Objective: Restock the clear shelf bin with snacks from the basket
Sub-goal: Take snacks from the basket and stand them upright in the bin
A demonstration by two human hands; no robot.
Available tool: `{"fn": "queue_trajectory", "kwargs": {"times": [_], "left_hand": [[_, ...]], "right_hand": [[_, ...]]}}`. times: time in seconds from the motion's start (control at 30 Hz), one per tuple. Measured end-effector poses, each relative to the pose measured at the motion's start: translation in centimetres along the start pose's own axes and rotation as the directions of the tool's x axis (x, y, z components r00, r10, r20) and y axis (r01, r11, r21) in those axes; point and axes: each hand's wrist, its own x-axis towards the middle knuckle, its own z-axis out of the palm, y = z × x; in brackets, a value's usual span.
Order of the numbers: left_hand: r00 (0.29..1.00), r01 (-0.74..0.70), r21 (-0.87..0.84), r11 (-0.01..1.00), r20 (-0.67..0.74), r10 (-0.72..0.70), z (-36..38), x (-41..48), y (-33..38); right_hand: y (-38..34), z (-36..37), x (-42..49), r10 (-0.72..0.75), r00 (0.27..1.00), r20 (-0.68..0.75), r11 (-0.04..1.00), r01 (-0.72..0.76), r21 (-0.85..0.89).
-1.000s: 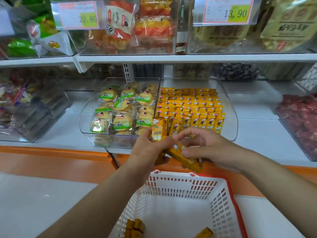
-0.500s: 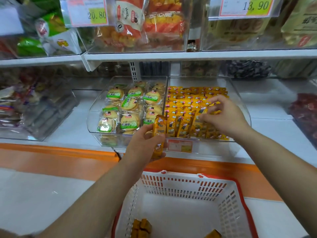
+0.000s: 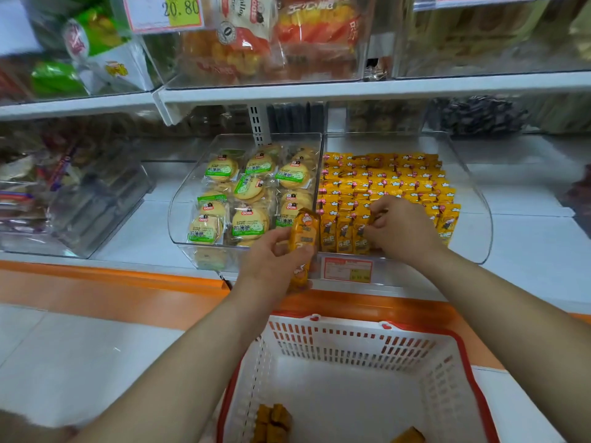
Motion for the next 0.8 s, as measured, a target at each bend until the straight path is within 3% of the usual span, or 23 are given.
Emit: {"fn": "queue_trajectory", "kwargs": {"times": [0.2,0.3,0.37,0.43,0.53,0.6,0.67,0.8], "left_hand": [[1.000,-0.005,-0.008,1.000,0.001,0.005,0.4,0.0,0.2],[1.000,-0.016,-0.041,0.999,0.020,0.017,0.7,-0.1,0.2],[0.999,-0.019,-0.038,0.999,0.047,0.020,1.0,-0.2,0.1],[0.996,-0.024,-0.011,1.000,0.087,0.025,1.3,-0.4,0.0],[0.985,-0.048,0.033,0.998,0.169,0.042,2.0,-0.7,-0.2],[0.973,-0.092,0.083,0.992,0.218,0.072,2.4,-1.0,-0.3],[0.972,-0.128,0.111,0.986,0.211,0.103,2.6,-1.1,-0.2],[0.984,-0.155,0.100,0.983,0.103,0.145,2.9,-1.1,0.0]], "right_hand": [[0.1,-1.9,-1.5,0.000,0.997,0.081,1.000,0.002,-0.015],[-0.1,-3.6,-2.4,-0.020,0.999,0.045,1.000,0.021,-0.020],[-0.5,-4.5,-3.2,-0.073,0.997,-0.030,0.996,0.074,0.042],[-1.3,-5.1,-4.2,-0.127,0.989,-0.069,0.968,0.139,0.209],[-3.0,-5.2,-5.5,-0.194,0.975,0.108,0.867,0.119,0.483],[-3.4,-5.0,-6.1,-0.263,0.942,0.208,0.855,0.127,0.504],[-3.2,-5.4,-6.3,-0.296,0.932,0.208,0.873,0.175,0.456],[-2.2,-6.4,-6.8,-0.240,0.890,0.388,0.861,0.011,0.508]]}}
